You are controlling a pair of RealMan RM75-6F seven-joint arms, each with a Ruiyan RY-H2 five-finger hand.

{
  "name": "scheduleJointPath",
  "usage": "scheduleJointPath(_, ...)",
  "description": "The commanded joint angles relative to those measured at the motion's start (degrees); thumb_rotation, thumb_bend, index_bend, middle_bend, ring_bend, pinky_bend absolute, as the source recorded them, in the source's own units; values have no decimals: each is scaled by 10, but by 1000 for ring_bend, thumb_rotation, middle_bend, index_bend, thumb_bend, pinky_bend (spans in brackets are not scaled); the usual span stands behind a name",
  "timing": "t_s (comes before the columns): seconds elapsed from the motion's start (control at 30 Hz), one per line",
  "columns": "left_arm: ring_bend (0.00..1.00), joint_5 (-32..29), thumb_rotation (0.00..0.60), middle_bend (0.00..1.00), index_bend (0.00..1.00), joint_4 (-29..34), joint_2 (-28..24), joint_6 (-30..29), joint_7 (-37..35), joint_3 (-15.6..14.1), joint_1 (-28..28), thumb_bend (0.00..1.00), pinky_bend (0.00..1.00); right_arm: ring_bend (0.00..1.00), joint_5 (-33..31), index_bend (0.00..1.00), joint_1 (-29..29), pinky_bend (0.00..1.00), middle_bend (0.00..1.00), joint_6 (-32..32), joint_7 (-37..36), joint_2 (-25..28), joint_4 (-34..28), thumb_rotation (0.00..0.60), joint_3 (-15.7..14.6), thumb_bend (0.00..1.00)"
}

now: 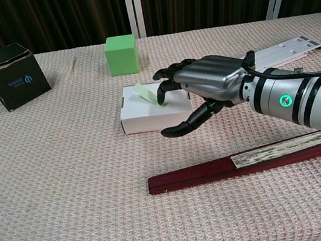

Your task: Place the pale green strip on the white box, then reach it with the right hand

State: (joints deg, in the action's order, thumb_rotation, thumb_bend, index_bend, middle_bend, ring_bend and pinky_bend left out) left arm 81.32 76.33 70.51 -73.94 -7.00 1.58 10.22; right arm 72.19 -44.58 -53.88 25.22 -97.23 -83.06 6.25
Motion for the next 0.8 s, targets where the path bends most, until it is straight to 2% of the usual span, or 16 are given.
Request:
scheduleJointPath(0.03,21,1,599,114,67,1,-1,-1,1,0,0,53,186,0,6,269,4,0,0,-5,-6,5,-6,191,-1,182)
scheduleJointPath(0.37,22,1,599,114,67,0,1,3,1,-1,1,53,186,0,5,267,10,0,0,0,2,5,-8,192,-15,183)
scheduleJointPath(0.8,21,3,600,114,67,2,-2,-1,-1,1,0,54,186,0,11,268,16,0,0,-12,-7,8,-11,192,-9,183)
